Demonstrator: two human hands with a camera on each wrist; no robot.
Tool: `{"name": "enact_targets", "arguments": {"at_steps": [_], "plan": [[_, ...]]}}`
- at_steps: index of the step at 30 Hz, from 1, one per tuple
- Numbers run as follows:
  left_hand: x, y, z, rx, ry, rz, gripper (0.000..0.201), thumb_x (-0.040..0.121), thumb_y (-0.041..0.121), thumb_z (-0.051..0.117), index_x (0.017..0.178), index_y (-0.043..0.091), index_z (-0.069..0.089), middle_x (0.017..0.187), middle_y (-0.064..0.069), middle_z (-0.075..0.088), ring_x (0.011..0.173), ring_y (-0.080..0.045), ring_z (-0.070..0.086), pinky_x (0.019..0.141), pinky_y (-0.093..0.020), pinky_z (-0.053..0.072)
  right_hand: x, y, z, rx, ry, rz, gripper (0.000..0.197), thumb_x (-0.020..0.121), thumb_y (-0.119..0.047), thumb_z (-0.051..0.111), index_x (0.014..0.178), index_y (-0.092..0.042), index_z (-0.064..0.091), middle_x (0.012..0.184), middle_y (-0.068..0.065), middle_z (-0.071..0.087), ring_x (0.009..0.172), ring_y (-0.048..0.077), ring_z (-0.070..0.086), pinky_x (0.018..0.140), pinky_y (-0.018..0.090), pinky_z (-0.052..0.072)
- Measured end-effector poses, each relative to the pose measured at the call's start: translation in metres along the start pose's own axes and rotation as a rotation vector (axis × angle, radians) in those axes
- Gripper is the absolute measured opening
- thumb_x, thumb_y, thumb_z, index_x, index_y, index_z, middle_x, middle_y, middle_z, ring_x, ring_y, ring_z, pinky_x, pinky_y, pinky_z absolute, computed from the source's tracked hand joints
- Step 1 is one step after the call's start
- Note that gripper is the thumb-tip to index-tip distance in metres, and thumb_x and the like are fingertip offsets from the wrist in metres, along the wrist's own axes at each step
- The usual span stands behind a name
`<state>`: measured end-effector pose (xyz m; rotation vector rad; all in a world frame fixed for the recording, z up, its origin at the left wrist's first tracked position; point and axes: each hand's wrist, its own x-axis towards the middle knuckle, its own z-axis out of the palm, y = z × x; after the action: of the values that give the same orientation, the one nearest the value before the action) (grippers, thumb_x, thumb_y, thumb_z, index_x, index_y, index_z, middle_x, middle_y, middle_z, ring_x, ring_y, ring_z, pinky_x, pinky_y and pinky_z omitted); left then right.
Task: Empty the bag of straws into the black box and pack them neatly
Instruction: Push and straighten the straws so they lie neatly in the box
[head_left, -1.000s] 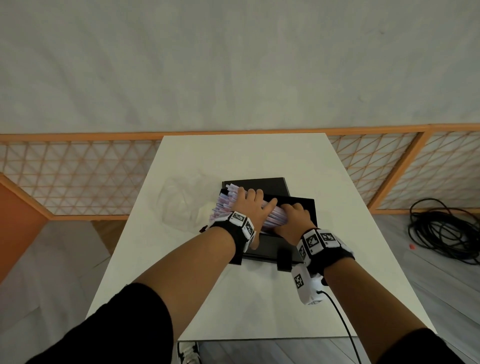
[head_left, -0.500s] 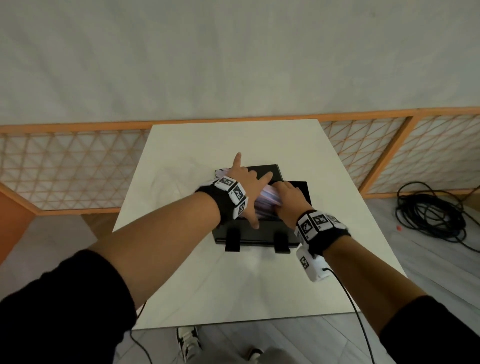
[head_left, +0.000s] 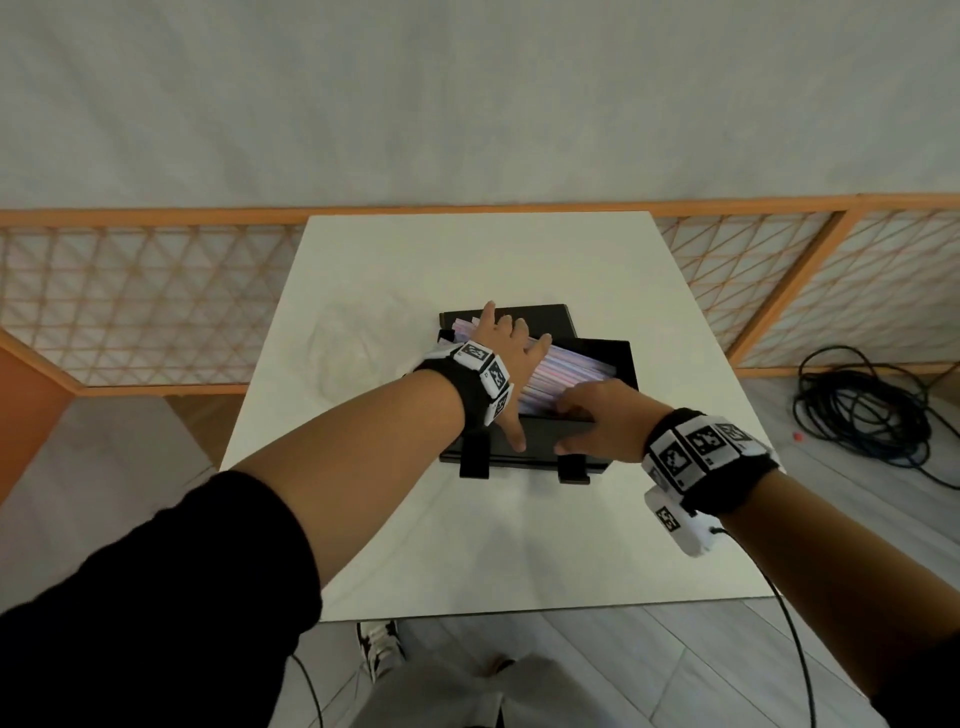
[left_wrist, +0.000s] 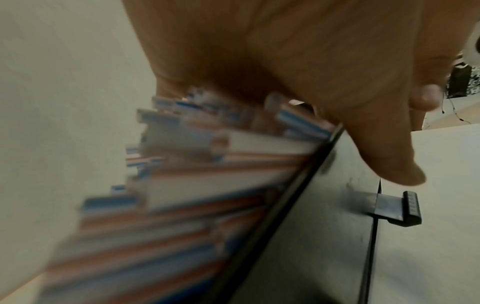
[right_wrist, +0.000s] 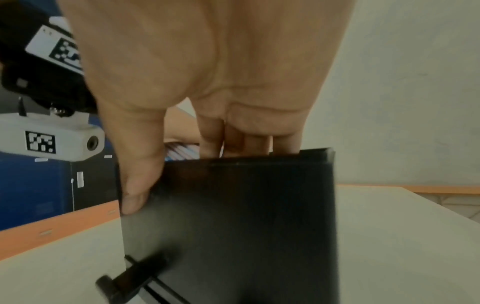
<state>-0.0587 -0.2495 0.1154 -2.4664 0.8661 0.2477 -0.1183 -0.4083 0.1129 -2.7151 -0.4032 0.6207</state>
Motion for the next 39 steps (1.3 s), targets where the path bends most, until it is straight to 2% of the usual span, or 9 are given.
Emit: {"name": "enact_targets", "arguments": {"at_steps": [3,7,9,12,19,28,32,36,39], "plan": [[0.003,0.002,-0.002,-0.006,-0.011,0.003,0.143,0.047,0.088,0.061,0.151,0.010,0.000,0.149,-0.020,0.029,0.133,-0.037,0.035,0.113,-0.061,0.009,0.006,-0.003,0.004,-0.032,-0.059,0.013,0.056,0.074,-0.040,0.073,0.122,-0.016,0.057,0.116,0.002,0.064,0.106,0.021,0.059,0.085,0.026,0.045],[0.004,-0.003,-0.003,0.004,-0.014,0.014,0.140,0.051,0.085,0.062,0.151,0.011,-0.002,0.148,-0.018,0.031,0.131,-0.037,0.036,0.113,-0.062,0.008,0.017,-0.010,0.009,-0.144,-0.160,0.082,0.066,0.070,-0.048,0.074,0.122,-0.013,0.054,0.114,0.004,0.063,0.100,0.022,0.058,0.078,0.026,0.044],[0.005,-0.006,-0.002,0.002,-0.019,0.021,0.140,0.050,0.084,0.064,0.151,0.013,-0.002,0.147,-0.018,0.032,0.130,-0.037,0.037,0.113,-0.062,0.008,0.021,-0.016,0.006,-0.184,-0.231,0.140,0.078,0.069,-0.054,0.073,0.129,-0.013,0.048,0.119,0.005,0.061,0.105,0.023,0.057,0.085,0.030,0.046],[0.006,-0.006,0.000,0.010,-0.018,0.029,0.141,0.048,0.084,0.065,0.151,0.014,-0.002,0.146,-0.019,0.033,0.129,-0.037,0.038,0.113,-0.062,0.008,0.027,-0.022,0.001,-0.161,-0.327,0.231,0.092,0.070,-0.056,0.071,0.142,-0.012,0.033,0.139,0.006,0.048,0.125,0.025,0.047,0.100,0.033,0.039],[0.008,-0.006,0.006,-0.011,0.008,0.021,0.143,0.045,0.083,0.068,0.151,0.015,0.000,0.148,-0.019,0.031,0.130,-0.036,0.037,0.113,-0.061,0.009,0.052,-0.027,0.007,-0.126,-0.419,0.336,0.117,0.045,-0.080,0.065,0.143,-0.026,0.032,0.138,0.003,0.049,0.123,0.025,0.048,0.106,0.040,0.038],[0.005,-0.005,0.013,-0.080,0.054,-0.003,0.139,0.047,0.079,0.071,0.151,0.016,0.004,0.147,-0.018,0.031,0.130,-0.036,0.036,0.113,-0.060,0.013,0.057,-0.033,0.012,-0.241,-0.408,0.364,0.103,0.060,-0.074,0.064,0.144,-0.023,0.031,0.138,0.005,0.049,0.125,0.025,0.047,0.109,0.041,0.034],[0.003,-0.005,0.014,-0.091,0.048,-0.014,0.136,0.050,0.077,0.071,0.151,0.016,0.002,0.147,-0.018,0.030,0.131,-0.036,0.034,0.114,-0.059,0.013,0.054,-0.028,0.010,-0.101,-0.367,0.320,0.100,0.058,-0.067,0.071,0.142,-0.026,0.036,0.140,0.001,0.049,0.125,0.023,0.047,0.110,0.039,0.035],[0.002,-0.003,0.015,-0.092,0.054,-0.023,0.135,0.051,0.076,0.071,0.151,0.016,0.001,0.147,-0.019,0.029,0.131,-0.036,0.033,0.115,-0.057,0.012,0.049,-0.024,0.008,0.104,-0.363,0.335,0.100,0.066,-0.058,0.073,0.147,-0.024,0.024,0.149,-0.001,0.036,0.137,0.023,0.033,0.114,0.037,0.024],[-0.001,-0.002,0.018,-0.086,0.074,-0.029,0.131,0.053,0.071,0.071,0.151,0.017,0.002,0.144,-0.018,0.032,0.128,-0.035,0.036,0.115,-0.056,0.013,0.054,-0.026,0.012,0.178,-0.306,0.327,0.096,0.065,-0.054,0.077,0.144,-0.023,0.033,0.144,-0.003,0.042,0.134,0.020,0.036,0.114,0.035,0.024]]}}
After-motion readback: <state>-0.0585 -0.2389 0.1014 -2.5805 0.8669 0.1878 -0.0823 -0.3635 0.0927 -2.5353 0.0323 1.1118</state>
